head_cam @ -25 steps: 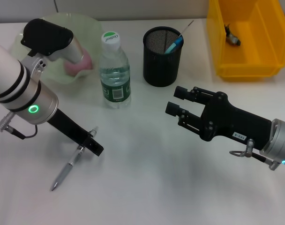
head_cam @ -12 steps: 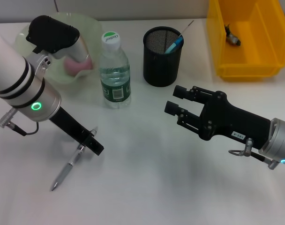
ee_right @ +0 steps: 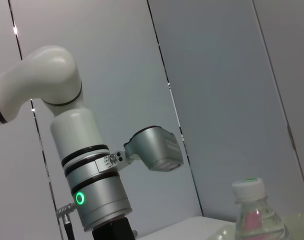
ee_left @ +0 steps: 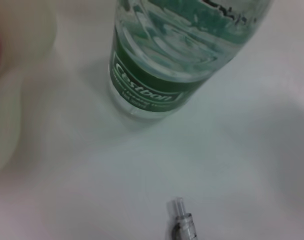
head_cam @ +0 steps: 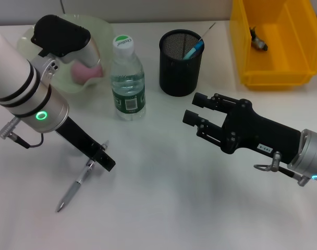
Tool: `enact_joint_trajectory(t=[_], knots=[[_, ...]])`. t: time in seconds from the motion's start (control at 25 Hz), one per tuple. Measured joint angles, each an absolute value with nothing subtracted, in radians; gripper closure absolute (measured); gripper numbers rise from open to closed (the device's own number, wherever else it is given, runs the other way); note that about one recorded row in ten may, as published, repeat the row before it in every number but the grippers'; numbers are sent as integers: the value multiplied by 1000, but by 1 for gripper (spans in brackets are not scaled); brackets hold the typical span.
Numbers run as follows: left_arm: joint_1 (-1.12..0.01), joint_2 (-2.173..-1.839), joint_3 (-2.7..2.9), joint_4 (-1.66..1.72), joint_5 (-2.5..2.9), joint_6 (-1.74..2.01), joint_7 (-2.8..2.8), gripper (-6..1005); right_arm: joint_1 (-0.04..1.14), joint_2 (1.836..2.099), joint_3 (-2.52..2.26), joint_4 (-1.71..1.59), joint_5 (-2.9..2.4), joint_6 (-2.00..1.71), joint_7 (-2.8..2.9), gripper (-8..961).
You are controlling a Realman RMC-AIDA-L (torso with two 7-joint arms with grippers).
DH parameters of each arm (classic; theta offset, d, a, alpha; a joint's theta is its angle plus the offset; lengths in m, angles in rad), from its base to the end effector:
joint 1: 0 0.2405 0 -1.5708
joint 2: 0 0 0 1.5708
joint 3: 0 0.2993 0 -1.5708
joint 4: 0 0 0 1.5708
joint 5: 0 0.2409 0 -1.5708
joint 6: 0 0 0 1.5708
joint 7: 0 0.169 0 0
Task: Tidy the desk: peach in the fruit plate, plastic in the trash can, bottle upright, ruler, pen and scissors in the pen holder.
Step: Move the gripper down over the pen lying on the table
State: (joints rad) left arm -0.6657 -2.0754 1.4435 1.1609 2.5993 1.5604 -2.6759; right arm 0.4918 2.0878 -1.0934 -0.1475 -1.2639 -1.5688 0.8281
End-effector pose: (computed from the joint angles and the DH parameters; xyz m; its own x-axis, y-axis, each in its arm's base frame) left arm -0.2313 0.4036 -0.0725 0.5956 0.7475 -0.2940 0.6320 -0.6620 -0.4029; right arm 0.2903 0.3261 -0.1117 0.5887 -0.1695 -0.7904 -0.4466 -0.8832 -0.1432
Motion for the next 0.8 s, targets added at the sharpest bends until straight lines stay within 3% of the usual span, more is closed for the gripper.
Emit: enact_joint_trajectory(t=[0.8], knots=[[-698, -2080, 1445, 1111, 2641, 1564, -2675, 211, 499, 2088, -1092, -151, -1262, -1544, 828, 476]])
